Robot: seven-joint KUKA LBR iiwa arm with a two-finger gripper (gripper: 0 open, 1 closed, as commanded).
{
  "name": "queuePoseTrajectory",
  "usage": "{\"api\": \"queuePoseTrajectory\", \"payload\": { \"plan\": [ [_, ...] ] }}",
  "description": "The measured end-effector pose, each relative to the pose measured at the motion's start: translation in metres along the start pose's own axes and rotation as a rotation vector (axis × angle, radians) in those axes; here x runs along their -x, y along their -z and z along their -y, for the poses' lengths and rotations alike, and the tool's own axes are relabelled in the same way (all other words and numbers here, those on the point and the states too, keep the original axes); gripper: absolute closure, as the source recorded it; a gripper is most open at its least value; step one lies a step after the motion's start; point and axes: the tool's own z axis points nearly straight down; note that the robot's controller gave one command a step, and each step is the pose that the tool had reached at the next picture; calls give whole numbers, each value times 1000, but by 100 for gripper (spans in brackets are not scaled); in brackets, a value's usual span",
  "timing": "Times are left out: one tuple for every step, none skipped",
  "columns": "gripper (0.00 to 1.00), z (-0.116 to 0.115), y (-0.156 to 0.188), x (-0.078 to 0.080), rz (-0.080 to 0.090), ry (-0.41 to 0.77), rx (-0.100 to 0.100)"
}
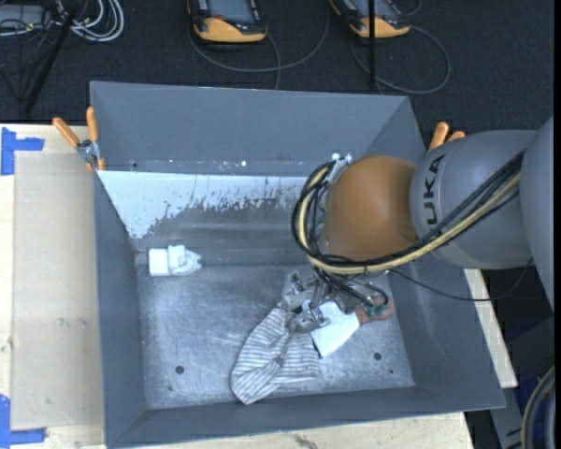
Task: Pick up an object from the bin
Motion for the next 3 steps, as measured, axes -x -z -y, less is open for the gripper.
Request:
{"api": "queuePoseTrajectory", "payload": {
  "plan": [
    [100, 0, 0, 0, 0, -1, 0],
    [100, -1, 117, 4, 11, -16, -4],
    [100, 0, 117, 4, 10, -17, -4]
  ]
}}
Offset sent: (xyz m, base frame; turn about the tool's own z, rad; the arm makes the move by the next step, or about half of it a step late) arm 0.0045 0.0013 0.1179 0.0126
